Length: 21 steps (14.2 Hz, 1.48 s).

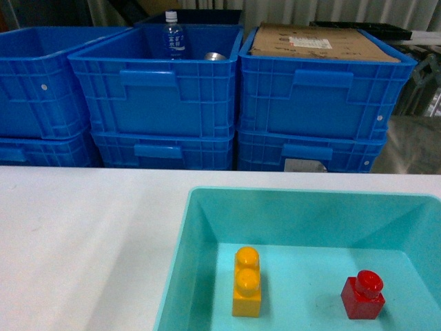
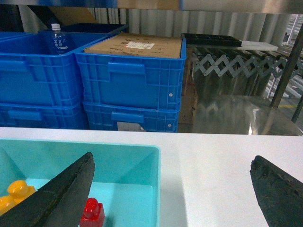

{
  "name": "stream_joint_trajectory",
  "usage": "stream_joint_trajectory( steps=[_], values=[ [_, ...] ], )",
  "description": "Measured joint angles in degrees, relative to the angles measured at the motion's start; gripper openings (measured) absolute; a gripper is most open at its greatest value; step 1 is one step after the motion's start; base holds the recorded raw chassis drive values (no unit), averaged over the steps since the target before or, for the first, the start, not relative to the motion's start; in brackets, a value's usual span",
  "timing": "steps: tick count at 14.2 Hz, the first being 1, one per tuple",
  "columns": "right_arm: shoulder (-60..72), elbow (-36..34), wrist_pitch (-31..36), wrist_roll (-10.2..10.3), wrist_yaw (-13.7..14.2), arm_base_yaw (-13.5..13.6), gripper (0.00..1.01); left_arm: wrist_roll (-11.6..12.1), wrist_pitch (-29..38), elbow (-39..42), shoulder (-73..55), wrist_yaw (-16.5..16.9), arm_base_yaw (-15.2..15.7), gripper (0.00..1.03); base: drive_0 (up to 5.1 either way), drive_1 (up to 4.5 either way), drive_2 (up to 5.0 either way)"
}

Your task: Pick red block from blue box to shelf

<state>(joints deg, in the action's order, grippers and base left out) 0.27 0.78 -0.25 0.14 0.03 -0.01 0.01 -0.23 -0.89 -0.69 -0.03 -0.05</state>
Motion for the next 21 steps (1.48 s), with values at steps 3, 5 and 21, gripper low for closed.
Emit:
stream_joint_trajectory(
  steps=[3, 5, 21],
  values=[
    [0.0, 0.0, 0.0, 0.0, 0.0, 0.0, 0.98, 0.0, 0.0, 0.0, 0.0, 0.0, 0.0, 0.98, 0.0, 0.00, 0.0],
    [0.0, 0.0, 0.0, 0.0, 0.0, 0.0, 0.98, 0.0, 0.0, 0.0, 0.0, 0.0, 0.0, 0.98, 0.0, 0.00, 0.0],
    [0.0, 0.0, 0.0, 0.0, 0.0, 0.0, 0.98, 0.0, 0.0, 0.0, 0.0, 0.0, 0.0, 0.98, 0.0, 0.00, 0.0]
  ],
)
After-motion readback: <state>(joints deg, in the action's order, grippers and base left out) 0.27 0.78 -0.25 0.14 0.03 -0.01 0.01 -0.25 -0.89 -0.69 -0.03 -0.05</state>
